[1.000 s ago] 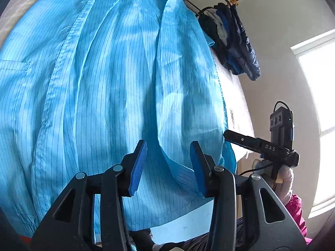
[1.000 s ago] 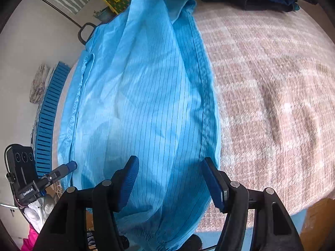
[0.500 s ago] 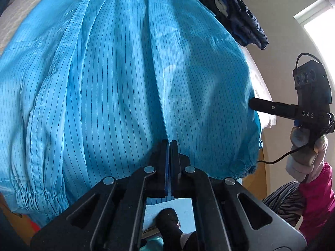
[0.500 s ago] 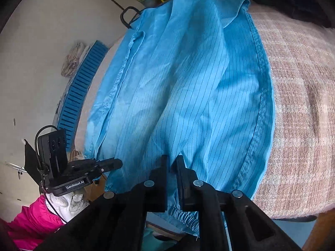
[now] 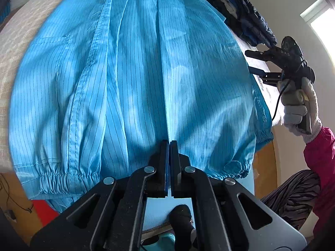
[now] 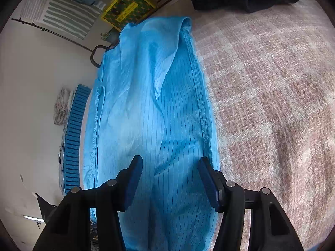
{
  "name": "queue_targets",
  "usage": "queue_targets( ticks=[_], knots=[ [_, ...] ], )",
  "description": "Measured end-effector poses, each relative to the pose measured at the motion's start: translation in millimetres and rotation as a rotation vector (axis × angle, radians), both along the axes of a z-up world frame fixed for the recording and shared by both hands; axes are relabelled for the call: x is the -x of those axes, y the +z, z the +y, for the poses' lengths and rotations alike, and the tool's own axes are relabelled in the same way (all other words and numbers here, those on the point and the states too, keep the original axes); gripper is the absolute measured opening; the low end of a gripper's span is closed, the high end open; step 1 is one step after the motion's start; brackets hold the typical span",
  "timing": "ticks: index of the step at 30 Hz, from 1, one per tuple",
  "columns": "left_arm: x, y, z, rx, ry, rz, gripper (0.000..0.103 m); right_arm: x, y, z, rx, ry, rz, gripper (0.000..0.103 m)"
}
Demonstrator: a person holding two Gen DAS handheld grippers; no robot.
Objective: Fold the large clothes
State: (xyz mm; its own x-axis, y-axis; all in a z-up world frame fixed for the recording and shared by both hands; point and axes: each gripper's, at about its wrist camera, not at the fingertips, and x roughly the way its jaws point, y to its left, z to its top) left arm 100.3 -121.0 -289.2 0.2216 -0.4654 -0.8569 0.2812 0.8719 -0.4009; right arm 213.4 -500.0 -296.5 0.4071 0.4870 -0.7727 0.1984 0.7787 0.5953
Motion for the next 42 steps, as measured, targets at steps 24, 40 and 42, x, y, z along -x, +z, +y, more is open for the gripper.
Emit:
queue_targets(
  ticks=[24,40,42],
  knots=[
    [5,3,-8,0.012,-0.044,0.054,0.000,-122,39,-30,0.269,-0.120,-0.052,0.041],
    [2,0,-3,0.095,-0.068,0.041,0.000,88,-2,62,0.125,0.169,0.062,0.052],
    [1,-1,-2,0.097,-0.062,0.041,0.000,94,-5,60,0.033,0.149,0.050,0.049]
  ],
)
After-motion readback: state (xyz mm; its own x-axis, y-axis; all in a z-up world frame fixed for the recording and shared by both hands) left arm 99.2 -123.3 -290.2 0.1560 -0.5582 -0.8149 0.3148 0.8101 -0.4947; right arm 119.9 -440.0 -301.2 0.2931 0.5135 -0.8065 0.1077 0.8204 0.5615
